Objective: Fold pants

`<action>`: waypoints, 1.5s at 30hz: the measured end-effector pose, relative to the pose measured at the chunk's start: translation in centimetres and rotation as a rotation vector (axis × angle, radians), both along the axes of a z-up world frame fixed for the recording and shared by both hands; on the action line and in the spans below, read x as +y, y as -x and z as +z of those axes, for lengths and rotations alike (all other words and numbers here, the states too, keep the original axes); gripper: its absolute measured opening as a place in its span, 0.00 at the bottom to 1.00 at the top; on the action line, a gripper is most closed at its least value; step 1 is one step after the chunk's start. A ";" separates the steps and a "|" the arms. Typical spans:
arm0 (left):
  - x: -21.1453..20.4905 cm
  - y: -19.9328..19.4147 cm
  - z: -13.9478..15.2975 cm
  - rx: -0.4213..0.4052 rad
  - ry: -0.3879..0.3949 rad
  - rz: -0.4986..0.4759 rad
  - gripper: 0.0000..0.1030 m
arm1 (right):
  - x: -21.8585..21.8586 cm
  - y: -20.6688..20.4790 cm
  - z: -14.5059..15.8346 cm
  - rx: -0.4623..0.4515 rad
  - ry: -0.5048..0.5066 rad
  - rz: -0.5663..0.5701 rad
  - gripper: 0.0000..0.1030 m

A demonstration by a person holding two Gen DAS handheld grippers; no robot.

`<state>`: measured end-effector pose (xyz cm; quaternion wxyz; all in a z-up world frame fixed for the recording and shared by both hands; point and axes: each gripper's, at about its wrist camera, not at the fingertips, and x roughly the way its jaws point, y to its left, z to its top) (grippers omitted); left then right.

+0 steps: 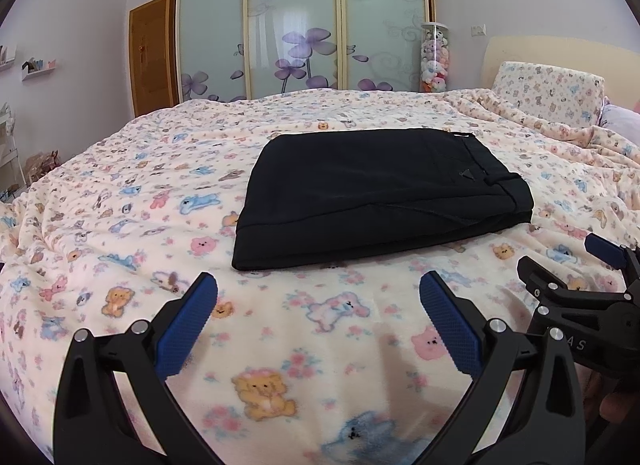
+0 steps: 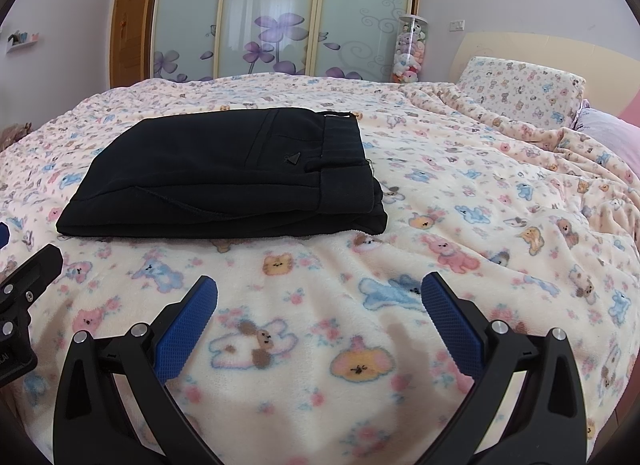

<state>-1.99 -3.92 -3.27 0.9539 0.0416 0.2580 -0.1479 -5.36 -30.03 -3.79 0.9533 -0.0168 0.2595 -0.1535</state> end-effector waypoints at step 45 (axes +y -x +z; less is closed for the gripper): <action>-0.1 0.7 0.4 -0.011 -0.013 0.039 0.98 | -0.3 -0.2 -0.2 0.009 0.000 0.009 0.99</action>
